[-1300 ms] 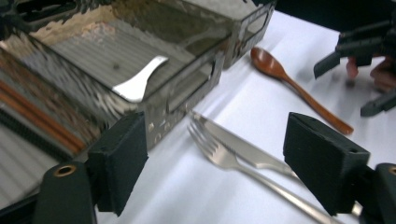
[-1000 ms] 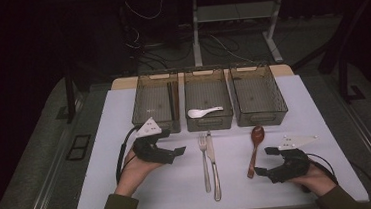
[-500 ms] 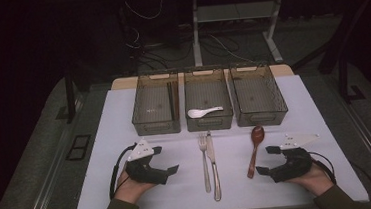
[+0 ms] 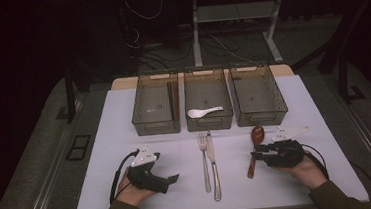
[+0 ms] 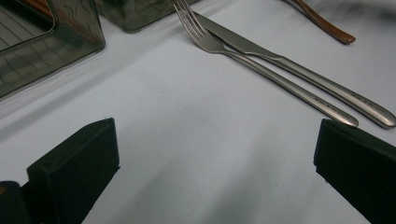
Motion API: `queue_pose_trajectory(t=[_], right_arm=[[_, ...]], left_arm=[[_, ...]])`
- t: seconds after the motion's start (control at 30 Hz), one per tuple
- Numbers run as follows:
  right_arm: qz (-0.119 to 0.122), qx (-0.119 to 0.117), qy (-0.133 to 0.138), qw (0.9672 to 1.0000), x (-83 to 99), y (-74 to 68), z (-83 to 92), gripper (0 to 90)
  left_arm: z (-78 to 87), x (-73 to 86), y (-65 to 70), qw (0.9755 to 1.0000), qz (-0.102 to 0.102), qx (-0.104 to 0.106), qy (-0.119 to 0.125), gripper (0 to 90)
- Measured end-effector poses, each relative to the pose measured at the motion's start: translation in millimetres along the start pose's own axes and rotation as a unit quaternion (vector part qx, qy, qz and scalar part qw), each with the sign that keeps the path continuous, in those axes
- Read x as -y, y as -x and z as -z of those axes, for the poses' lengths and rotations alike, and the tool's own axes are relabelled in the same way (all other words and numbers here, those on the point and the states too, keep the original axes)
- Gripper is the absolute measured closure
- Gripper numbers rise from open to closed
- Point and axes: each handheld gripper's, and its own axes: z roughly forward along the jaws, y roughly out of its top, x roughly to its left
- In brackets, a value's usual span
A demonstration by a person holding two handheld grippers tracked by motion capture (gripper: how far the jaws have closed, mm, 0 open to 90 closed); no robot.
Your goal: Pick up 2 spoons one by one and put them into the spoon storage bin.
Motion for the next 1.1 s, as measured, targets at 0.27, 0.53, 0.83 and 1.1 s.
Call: queue_pose_trajectory(t=[0.27,0.53,0.83,1.1], right_arm=[[-0.004,0.007,-0.003,1.0000,-15.0,16.2,-9.4,88.5],[-0.001,0.017,-0.001,0.9999,-26.6,27.8,-17.5,89.5],[-0.001,0.032,-0.005,0.9995,-40.3,44.6,-28.1,89.5],[0.000,0.051,-0.021,0.9985,-46.8,53.5,-42.6,89.5]], left_arm=[[-0.6,-0.2,0.3,1.0000,-0.004,0.001,-0.002,0.0],[-1.5,0.6,0.2,1.0000,-0.005,0.006,-0.004,0.0],[-3.3,0.9,1.0,0.9999,-0.007,0.011,-0.007,0.0],[-4.0,1.5,1.1,0.9998,-0.008,0.015,-0.008,0.0]])
